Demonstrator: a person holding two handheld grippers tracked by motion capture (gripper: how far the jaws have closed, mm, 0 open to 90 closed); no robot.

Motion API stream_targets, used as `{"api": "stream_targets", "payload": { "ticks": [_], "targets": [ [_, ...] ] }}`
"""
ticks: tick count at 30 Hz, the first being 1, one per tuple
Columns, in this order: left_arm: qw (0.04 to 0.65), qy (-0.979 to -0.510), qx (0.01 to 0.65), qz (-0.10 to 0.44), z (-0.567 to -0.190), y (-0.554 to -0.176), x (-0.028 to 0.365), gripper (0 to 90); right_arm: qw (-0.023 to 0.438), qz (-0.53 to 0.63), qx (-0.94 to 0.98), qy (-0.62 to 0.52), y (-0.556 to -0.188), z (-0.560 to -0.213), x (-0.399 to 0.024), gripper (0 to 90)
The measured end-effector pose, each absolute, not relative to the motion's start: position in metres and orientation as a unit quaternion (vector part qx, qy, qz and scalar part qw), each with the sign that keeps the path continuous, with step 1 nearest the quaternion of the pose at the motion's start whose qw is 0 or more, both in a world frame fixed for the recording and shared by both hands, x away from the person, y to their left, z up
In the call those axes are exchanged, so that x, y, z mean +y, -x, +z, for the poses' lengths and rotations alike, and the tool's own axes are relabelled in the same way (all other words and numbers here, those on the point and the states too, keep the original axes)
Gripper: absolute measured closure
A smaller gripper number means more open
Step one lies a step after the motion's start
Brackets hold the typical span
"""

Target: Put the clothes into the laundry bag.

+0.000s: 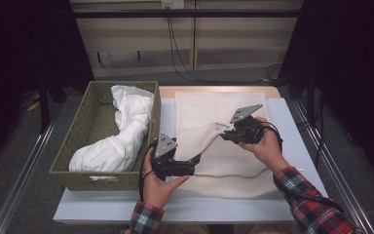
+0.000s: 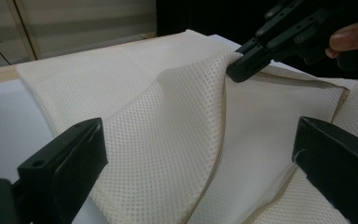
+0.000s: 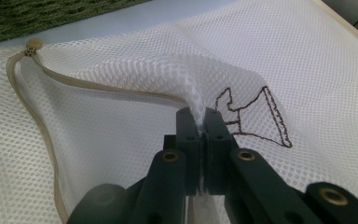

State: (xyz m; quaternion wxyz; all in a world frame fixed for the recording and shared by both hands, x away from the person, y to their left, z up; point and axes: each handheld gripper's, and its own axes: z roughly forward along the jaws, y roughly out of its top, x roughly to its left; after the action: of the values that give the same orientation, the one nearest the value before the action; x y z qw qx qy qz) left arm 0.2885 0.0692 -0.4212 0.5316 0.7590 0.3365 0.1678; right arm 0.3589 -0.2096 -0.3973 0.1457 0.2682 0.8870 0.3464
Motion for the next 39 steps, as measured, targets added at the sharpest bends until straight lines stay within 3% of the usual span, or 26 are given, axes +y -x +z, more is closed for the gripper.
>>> {"api": "stream_targets", "payload": {
  "ticks": [39],
  "targets": [
    [0.532,-0.759,0.334,0.17,-0.42,-0.289,0.071,3.2,0.167,0.343,0.886,-0.265,-0.38,-0.359,-0.202,88.0]
  ]
}}
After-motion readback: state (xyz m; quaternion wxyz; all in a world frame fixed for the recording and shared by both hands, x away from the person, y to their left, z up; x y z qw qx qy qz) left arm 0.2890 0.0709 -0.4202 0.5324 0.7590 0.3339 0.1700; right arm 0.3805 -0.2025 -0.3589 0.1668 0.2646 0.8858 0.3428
